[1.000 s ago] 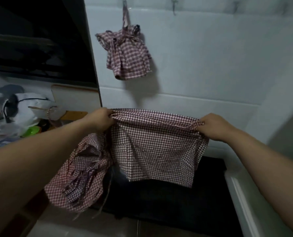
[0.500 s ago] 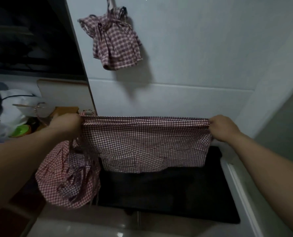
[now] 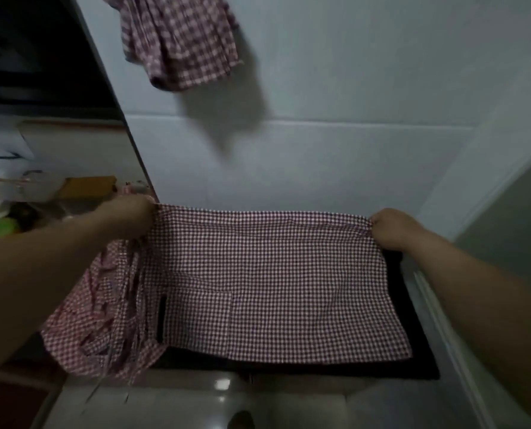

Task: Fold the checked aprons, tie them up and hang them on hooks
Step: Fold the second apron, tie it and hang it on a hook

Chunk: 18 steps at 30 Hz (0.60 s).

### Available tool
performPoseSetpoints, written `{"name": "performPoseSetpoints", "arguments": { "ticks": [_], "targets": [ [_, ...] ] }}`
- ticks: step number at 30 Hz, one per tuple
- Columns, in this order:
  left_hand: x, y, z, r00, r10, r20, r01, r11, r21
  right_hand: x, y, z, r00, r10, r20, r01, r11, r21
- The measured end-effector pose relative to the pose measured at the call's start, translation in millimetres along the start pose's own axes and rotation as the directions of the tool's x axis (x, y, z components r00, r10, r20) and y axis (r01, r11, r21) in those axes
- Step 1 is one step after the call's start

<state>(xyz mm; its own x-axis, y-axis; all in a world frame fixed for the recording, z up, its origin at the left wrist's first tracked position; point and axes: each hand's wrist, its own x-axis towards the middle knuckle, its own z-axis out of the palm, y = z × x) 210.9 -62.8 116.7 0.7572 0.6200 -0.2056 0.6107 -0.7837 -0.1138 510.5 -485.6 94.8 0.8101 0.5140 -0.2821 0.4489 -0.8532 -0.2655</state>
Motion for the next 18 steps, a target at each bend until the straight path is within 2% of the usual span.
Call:
{"name": "performPoseSetpoints", "arguments": {
  "ticks": [1,3,6,9,10,12,13,15,18],
  "targets": [
    [11,10,17,0.999,0.008,0.038,-0.007,1.0,-0.029,12,6,21,0.999,0.033,0.026,-0.033,0.999,-0.011],
    [24,25,48,0.995,0.001,0.098,-0.004,1.0,0.029,26,17,51,0.993,0.095,0.063,-0.093,0.995,-0.031],
    [52,22,99,0.994,0.004,0.106,-0.005,1.0,0.009,46,24,86,0.989,0.15,-0.001,-0.15,0.987,0.059],
    [68,28,134,0.995,0.001,-0.103,0.0,1.0,0.006,51,17,110,0.953,0.297,-0.065,-0.263,0.912,0.314],
    [70,37,144,0.977,0.099,-0.189,-0.09,0.994,0.057,48,15,119,0.94,0.341,-0.023,-0.314,0.889,0.333],
    [68,58,155,0.904,0.336,-0.266,-0.324,0.942,0.089,40,22,144,0.927,0.362,0.095,-0.374,0.88,0.294],
    [66,71,161,0.862,0.452,-0.231,-0.454,0.89,0.048,34,28,156,0.918,0.371,0.141,-0.396,0.879,0.266],
    [53,95,176,0.795,0.605,-0.052,-0.607,0.795,-0.026,16,38,180,0.888,0.392,0.239,-0.442,0.871,0.213],
    [35,129,204,0.752,0.625,0.212,-0.625,0.777,-0.073,-9,48,205,0.777,0.537,0.328,-0.597,0.794,0.114]
  ]
}}
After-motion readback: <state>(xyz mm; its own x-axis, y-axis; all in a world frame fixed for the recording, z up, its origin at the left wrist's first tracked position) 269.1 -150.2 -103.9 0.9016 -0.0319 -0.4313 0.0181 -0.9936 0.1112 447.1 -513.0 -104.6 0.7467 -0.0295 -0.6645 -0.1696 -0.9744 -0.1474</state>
